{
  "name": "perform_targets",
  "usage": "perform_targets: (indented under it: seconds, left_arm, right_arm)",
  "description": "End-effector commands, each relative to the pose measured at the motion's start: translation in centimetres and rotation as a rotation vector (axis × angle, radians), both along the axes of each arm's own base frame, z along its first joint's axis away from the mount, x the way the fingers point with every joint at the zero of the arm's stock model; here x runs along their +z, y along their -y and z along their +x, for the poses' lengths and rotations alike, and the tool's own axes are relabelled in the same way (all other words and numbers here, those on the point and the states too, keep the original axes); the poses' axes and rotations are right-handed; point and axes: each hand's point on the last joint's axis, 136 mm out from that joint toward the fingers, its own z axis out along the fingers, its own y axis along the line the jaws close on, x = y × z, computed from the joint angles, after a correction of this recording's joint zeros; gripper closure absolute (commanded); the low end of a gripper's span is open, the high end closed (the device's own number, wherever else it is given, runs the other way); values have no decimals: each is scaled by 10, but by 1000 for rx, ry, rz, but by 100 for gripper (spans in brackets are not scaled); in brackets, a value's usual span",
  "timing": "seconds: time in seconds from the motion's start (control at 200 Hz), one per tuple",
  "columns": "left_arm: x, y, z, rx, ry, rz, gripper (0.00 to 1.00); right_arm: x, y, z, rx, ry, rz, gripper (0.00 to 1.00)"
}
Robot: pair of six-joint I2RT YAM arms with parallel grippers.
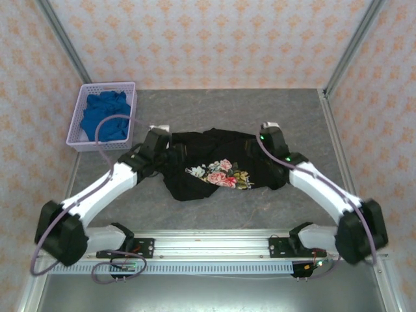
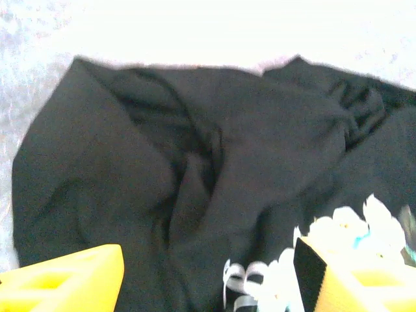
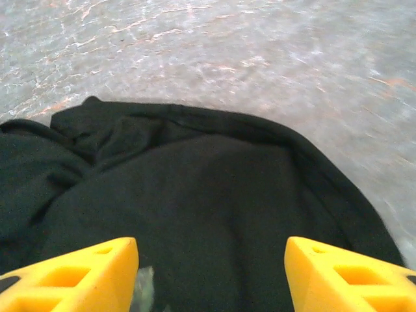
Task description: Fold the inside-out t-shirt
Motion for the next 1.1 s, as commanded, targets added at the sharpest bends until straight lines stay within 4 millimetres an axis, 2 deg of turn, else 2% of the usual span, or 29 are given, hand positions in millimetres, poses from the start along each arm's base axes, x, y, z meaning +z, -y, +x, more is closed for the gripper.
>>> perform_targets:
  seconds: [0.0,0.06,0.14,0.255,0.35,0.45,0.52,0.575,0.615,0.681,0.811,0.881,0.951,1.011,1.051,1.096]
  left_arm:
    - [-31,-20,22,94,-103,56,29]
    - [-42,-19,33,98,-133,18,28]
    - [-51,-3,40,48,-174,-39,28]
    - [-66,17,39,-8,-235,-126,31]
    - [-79,26,34,-20,-272,-177,39]
    - [-88,30,32,-25,-288,-202,59]
    - [-85,33,35,-37,-272,-216,75]
    - [-75,34,39,-48,-237,-221,87]
    - [-64,35,42,-60,-201,-226,93]
    - [-39,37,48,-78,-128,-238,100]
    - [28,44,53,-137,63,-288,100]
    - [66,51,45,-198,170,-302,100]
    - [96,65,27,-296,257,-282,100]
    - [104,82,3,-398,285,-237,100]
    - [97,95,-16,-471,270,-212,100]
    - [78,109,-38,-540,225,-194,100]
  right_arm:
    - [-8,-40,34,116,3,35,35]
    - [-17,-59,43,157,-32,52,34]
    - [-34,-77,51,194,-71,34,32]
    - [-55,-95,66,213,-128,36,29]
    - [-74,-109,75,231,-167,55,30]
    - [-90,-112,80,228,-196,48,44]
    - [-92,-113,84,229,-200,42,67]
    - [-85,-113,86,239,-191,42,88]
    - [-75,-109,88,235,-172,38,100]
    - [-48,-94,92,207,-112,32,100]
    - [19,-55,90,145,29,79,100]
    - [53,-36,77,129,104,101,100]
    - [74,-19,58,105,152,98,100]
    - [80,-4,37,76,166,96,100]
    - [77,4,22,58,156,95,100]
    - [64,13,5,35,118,89,100]
